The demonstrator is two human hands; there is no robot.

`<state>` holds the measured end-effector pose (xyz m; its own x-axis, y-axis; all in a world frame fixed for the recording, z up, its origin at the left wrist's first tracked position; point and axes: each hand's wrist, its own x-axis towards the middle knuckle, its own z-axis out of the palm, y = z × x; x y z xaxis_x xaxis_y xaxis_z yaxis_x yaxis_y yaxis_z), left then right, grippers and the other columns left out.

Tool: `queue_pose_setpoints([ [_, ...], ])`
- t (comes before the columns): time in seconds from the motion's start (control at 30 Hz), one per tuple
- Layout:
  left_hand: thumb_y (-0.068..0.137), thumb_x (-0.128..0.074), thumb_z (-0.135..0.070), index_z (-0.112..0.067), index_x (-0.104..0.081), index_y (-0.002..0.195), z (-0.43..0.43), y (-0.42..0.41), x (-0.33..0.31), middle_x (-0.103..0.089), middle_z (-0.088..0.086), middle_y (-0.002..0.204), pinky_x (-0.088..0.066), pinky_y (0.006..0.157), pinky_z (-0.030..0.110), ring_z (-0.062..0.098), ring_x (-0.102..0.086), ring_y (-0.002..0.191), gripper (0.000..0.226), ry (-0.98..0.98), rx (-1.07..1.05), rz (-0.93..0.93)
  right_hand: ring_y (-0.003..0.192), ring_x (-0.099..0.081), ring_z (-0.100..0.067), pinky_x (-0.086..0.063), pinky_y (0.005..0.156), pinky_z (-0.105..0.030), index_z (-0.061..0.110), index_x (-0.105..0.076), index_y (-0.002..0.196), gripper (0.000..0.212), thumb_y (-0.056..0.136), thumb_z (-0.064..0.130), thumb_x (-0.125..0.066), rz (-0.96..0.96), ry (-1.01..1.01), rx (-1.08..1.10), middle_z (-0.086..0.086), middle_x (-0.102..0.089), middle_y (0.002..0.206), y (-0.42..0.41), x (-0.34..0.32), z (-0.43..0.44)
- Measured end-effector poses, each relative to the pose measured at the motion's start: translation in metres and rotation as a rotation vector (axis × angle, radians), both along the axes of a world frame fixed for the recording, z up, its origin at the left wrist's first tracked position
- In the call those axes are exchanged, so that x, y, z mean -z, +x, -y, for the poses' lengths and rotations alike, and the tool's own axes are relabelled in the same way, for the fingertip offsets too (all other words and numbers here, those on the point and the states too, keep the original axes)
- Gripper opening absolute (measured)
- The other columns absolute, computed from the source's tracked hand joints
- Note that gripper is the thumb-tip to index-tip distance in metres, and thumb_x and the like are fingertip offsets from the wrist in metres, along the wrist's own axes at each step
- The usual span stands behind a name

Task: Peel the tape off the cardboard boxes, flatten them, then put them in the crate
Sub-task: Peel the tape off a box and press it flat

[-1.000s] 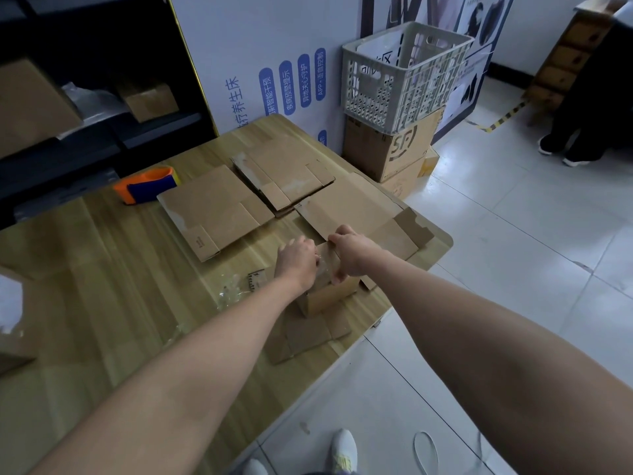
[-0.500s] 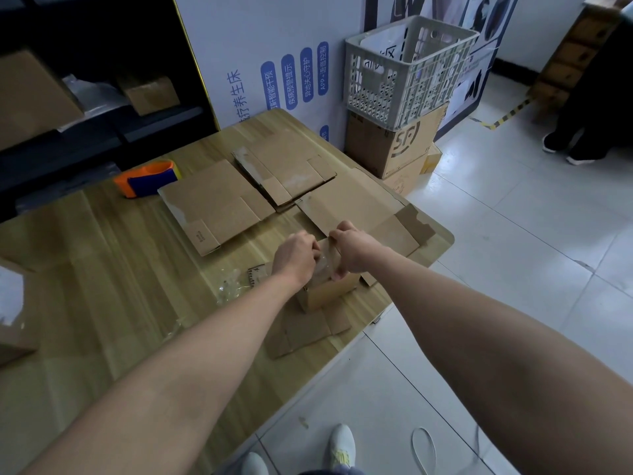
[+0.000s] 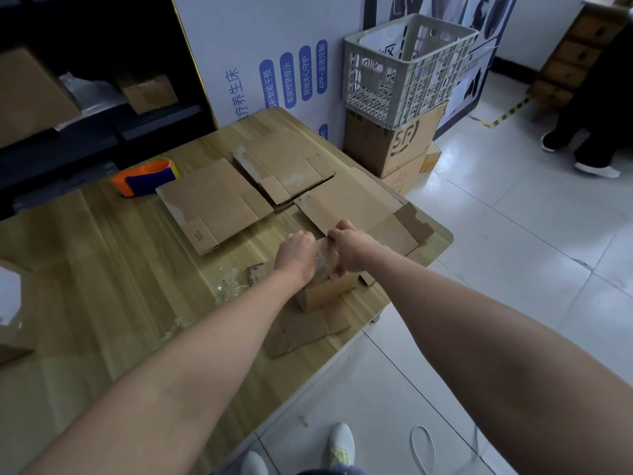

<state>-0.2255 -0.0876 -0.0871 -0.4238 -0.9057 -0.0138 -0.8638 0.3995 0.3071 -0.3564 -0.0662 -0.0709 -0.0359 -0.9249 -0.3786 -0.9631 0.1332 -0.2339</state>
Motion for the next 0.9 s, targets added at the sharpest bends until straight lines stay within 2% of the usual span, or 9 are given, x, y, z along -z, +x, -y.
queue_pose_setpoints([
  [0.13, 0.091, -0.052, -0.018, 0.000, -0.049, 0.114, 0.001, -0.002, 0.001, -0.054, 0.018, 0.120, -0.040, 0.093, 0.037, 0.032, -0.049, 0.112, 0.029, -0.036, 0.098, 0.161, 0.106, -0.046, -0.025, -0.048, 0.090, -0.041, 0.020, -0.040, 0.137, 0.088, 0.063, 0.035, -0.084, -0.015, -0.011, 0.002, 0.000, -0.034, 0.133, 0.000, 0.001, -0.001],
  [0.23, 0.091, -0.048, -0.014, -0.005, -0.048, 0.109, -0.001, 0.006, 0.000, -0.051, 0.013, 0.117, -0.036, 0.093, 0.038, 0.029, -0.044, 0.110, 0.020, 0.031, 0.139, 0.105, 0.105, -0.047, -0.025, -0.048, 0.091, -0.041, 0.021, -0.042, 0.136, 0.087, 0.062, 0.036, -0.084, -0.011, -0.012, 0.002, 0.000, -0.034, 0.133, -0.002, 0.003, 0.000],
  [0.3, 0.089, -0.043, -0.003, -0.011, -0.044, 0.094, -0.005, 0.019, 0.003, -0.049, 0.007, 0.106, -0.036, 0.090, 0.035, 0.024, -0.040, 0.103, 0.010, 0.081, 0.136, -0.021, 0.106, -0.047, -0.025, -0.047, 0.092, -0.041, 0.022, -0.042, 0.136, 0.087, 0.062, 0.036, -0.084, 0.000, -0.005, 0.000, 0.000, -0.034, 0.134, -0.003, 0.004, 0.002],
  [0.37, 0.088, -0.038, 0.004, -0.013, -0.040, 0.085, -0.009, 0.030, 0.006, -0.043, 0.001, 0.096, -0.036, 0.085, 0.032, 0.022, -0.037, 0.098, 0.017, 0.128, 0.101, -0.181, 0.109, -0.046, -0.026, -0.047, 0.094, -0.041, 0.022, -0.041, 0.137, 0.088, 0.062, 0.036, -0.084, 0.006, -0.006, -0.001, 0.000, -0.034, 0.135, -0.005, 0.004, 0.003],
  [0.47, 0.091, -0.037, 0.003, -0.011, -0.043, 0.084, -0.020, 0.037, 0.007, -0.043, 0.002, 0.100, -0.036, 0.083, 0.029, 0.020, -0.036, 0.098, 0.017, 0.159, 0.076, -0.327, 0.110, -0.046, -0.027, -0.048, 0.093, -0.042, 0.023, -0.041, 0.138, 0.087, 0.063, 0.034, -0.084, 0.000, -0.012, -0.002, 0.000, -0.034, 0.135, -0.005, 0.004, 0.005],
  [0.57, 0.093, -0.035, -0.002, -0.011, -0.047, 0.085, -0.024, 0.040, 0.001, -0.042, 0.008, 0.103, -0.047, 0.083, 0.039, 0.028, -0.046, 0.097, 0.017, 0.275, 0.001, -0.471, 0.109, -0.046, -0.027, -0.047, 0.093, -0.043, 0.023, -0.042, 0.137, 0.085, 0.063, 0.034, -0.083, -0.023, -0.009, 0.000, -0.001, -0.035, 0.134, -0.006, 0.004, 0.006],
  [0.7, 0.095, -0.037, -0.002, -0.013, -0.041, 0.077, -0.027, 0.054, -0.010, -0.044, 0.004, 0.075, -0.040, 0.059, 0.023, 0.013, -0.042, 0.062, 0.021, 0.393, -0.218, -0.830, 0.110, -0.045, -0.027, -0.044, 0.096, -0.043, 0.023, -0.040, 0.139, 0.085, 0.066, 0.035, -0.082, -0.019, 0.019, 0.037, 0.000, -0.035, 0.135, -0.012, 0.004, 0.003],
  [0.83, 0.092, -0.058, -0.016, -0.016, -0.037, 0.083, -0.035, 0.062, -0.016, -0.040, 0.004, 0.077, -0.041, 0.071, 0.035, 0.015, -0.039, 0.069, 0.023, 0.619, -0.371, -1.049, 0.112, -0.042, -0.027, -0.039, 0.096, -0.043, 0.022, -0.039, 0.140, 0.083, 0.069, 0.038, -0.080, -0.061, 0.021, 0.030, -0.002, -0.034, 0.136, -0.003, -0.001, 0.000],
  [0.9, 0.088, -0.060, -0.001, -0.016, -0.036, 0.087, -0.037, 0.059, -0.018, -0.038, 0.004, 0.080, -0.043, 0.071, 0.034, 0.015, -0.040, 0.069, 0.028, 0.631, -0.430, -1.098, 0.124, -0.033, -0.030, -0.031, 0.102, -0.048, 0.025, -0.033, 0.142, 0.090, 0.066, 0.042, -0.079, -0.125, 0.021, -0.023, -0.004, -0.031, 0.141, 0.003, -0.005, -0.002],
])
